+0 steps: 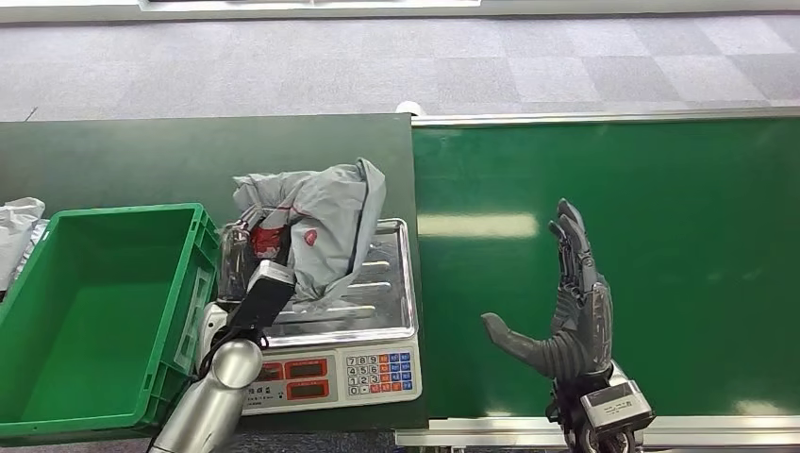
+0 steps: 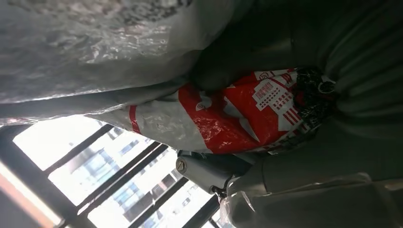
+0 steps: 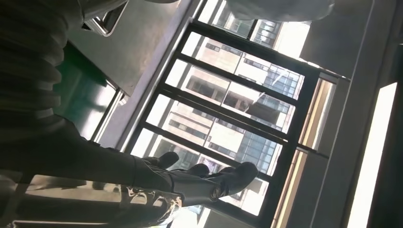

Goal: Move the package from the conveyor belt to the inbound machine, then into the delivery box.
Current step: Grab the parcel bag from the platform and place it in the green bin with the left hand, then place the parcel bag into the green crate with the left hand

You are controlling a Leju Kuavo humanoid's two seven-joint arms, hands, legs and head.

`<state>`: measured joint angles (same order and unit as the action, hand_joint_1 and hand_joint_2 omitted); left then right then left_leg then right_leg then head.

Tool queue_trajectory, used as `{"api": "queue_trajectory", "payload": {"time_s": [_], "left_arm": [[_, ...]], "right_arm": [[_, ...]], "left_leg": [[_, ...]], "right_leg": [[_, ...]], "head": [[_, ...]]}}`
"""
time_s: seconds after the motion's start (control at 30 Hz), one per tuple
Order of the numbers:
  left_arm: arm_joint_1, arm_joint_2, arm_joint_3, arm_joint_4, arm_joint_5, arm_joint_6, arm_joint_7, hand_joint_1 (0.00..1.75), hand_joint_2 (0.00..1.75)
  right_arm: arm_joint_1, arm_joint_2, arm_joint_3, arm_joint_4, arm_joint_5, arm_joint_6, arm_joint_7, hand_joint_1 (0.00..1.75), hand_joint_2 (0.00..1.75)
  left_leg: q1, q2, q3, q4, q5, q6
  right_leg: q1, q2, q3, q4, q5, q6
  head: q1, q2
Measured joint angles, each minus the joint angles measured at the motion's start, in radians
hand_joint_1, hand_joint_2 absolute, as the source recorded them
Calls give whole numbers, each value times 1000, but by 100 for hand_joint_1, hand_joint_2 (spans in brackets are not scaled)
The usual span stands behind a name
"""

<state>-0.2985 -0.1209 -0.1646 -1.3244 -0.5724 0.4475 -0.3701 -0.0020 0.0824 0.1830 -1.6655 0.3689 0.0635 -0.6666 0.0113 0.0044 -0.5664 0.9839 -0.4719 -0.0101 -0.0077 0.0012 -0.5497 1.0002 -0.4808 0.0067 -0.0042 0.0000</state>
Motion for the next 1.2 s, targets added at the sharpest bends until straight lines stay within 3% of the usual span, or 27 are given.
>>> {"api": "queue_trajectory", "payload": {"time_s": [0.2, 0.43, 0.57, 0.73, 1.0, 1.03, 1.1, 1.17, 1.2], "left_arm": [[48, 37, 72, -188, 119, 89, -66, 175, 175], [97, 55, 177, -304, 187, 168, -150, 175, 175], [123, 67, 262, -350, 178, 180, -157, 175, 175], [139, 106, 353, -353, 66, 199, -88, 175, 175], [127, 221, 533, -189, -134, 97, 69, 172, 175], [123, 235, 548, -166, -147, 84, 78, 168, 175], [117, 262, 570, -124, -168, 62, 90, 130, 175], [112, 283, 585, -91, -179, 48, 95, 58, 175], [110, 291, 591, -78, -182, 41, 96, 30, 175]], "right_arm": [[6, 0, -21, 46, -26, -8, -9, 0, 175], [27, 0, -40, 72, -44, -16, -10, 0, 175], [48, 0, -50, 77, -48, -22, -10, 0, 175], [73, 8, -69, 82, -54, -31, -9, 0, 175], [104, 25, -105, 97, -57, -44, -9, 0, 175], [107, 28, -109, 97, -57, -44, -10, 0, 175], [110, 34, -117, 97, -57, -42, -12, 0, 175], [114, 38, -123, 97, -57, -37, -13, 0, 175], [115, 40, -126, 98, -57, -35, -13, 0, 175]], "left_leg": [[0, 0, 0, 0, 0, 0], [0, 0, -1, 0, 0, 0], [0, 0, -1, 0, 0, 0], [0, 1, -1, 0, 0, 0], [1, 2, -1, 0, 0, 0], [1, 2, -1, 0, 0, 0], [1, 2, -1, 0, 0, 0], [1, 2, -2, 0, 0, 0], [1, 2, -2, 0, 0, 0]], "right_leg": [[0, 0, -1, 0, 0, 0], [0, 0, -1, 0, 0, 0], [0, 0, -2, 0, 0, 0], [0, 1, -2, 0, 0, 0], [1, 1, -3, 0, -1, -1], [1, 1, -3, 0, -1, -1], [1, 1, -3, 0, -1, -1], [1, 1, -3, 0, -1, -1], [1, 1, -3, 0, -1, -1]], "head": [[0, 0], [0, 0], [0, 0], [0, 0], [0, 0], [0, 0], [0, 0], [0, 0], [0, 0]]}}
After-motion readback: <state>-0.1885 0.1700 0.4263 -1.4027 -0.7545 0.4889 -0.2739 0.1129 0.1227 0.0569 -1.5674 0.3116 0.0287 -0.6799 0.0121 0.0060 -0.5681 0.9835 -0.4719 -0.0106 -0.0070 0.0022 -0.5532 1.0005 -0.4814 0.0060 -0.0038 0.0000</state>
